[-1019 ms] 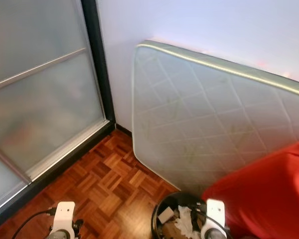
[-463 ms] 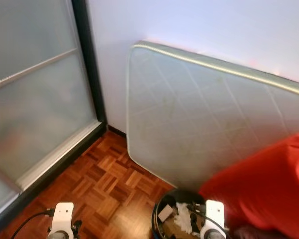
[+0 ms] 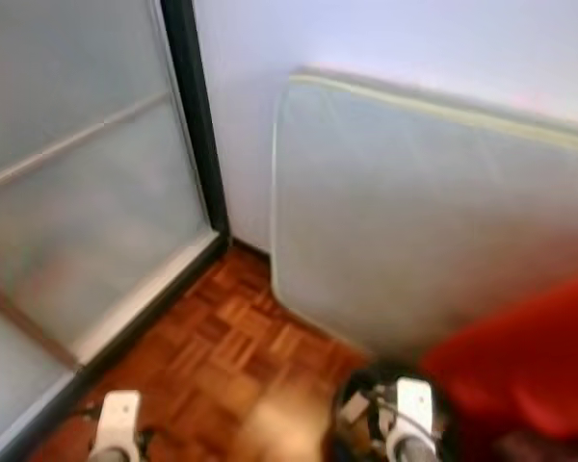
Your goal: Clean up the room
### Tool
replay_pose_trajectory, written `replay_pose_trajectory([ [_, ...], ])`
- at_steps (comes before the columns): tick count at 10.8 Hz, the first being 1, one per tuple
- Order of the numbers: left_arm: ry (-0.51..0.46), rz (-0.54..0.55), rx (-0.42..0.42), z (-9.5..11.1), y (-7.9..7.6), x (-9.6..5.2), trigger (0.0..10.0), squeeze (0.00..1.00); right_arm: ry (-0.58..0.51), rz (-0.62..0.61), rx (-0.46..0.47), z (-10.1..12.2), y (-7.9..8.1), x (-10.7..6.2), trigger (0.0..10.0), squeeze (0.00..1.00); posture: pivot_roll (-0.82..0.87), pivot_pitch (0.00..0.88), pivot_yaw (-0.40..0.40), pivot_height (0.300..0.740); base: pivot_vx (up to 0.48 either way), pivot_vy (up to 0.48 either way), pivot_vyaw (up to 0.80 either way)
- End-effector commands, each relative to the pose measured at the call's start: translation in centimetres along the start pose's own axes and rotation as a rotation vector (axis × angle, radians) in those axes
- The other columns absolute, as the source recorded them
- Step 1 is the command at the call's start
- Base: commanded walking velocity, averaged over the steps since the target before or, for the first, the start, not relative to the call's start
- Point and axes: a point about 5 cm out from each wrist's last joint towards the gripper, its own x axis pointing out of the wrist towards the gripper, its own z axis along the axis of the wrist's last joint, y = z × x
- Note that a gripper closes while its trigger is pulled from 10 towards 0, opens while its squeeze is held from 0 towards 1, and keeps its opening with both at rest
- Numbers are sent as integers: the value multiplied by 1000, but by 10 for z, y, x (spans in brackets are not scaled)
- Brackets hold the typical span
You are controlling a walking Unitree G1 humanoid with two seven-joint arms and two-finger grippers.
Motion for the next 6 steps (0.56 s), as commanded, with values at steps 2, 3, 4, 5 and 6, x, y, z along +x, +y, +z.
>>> replay_pose_trajectory([
  [2, 24, -18, 21, -5, -4, -1, 10000, 0, 32, 4, -20, -6, -1, -1, 10000, 0, 114, 58, -38, 740, 0, 0, -700],
  [3, 22, -19, 16, -5, -4, -1, 10000, 0, 32, 8, -21, -7, 0, -1, 10000, 0, 112, 59, -41, 740, 0, 0, -438],
  [4, 23, -16, 13, -6, -4, -1, 10000, 0, 40, -2, -2, -7, -2, -1, 10000, 0, 113, 58, -42, 740, 0, 0, -788],
  [5, 25, -19, 16, -6, -5, -1, 10000, 0, 37, -1, -12, -7, -2, -1, 10000, 0, 113, 51, -41, 740, 0, 0, -788],
  [6, 27, -22, 21, -6, -4, -1, 10000, 0, 37, -2, -3, -7, -2, -1, 10000, 0, 115, 45, -37, 740, 0, 0, -788],
])
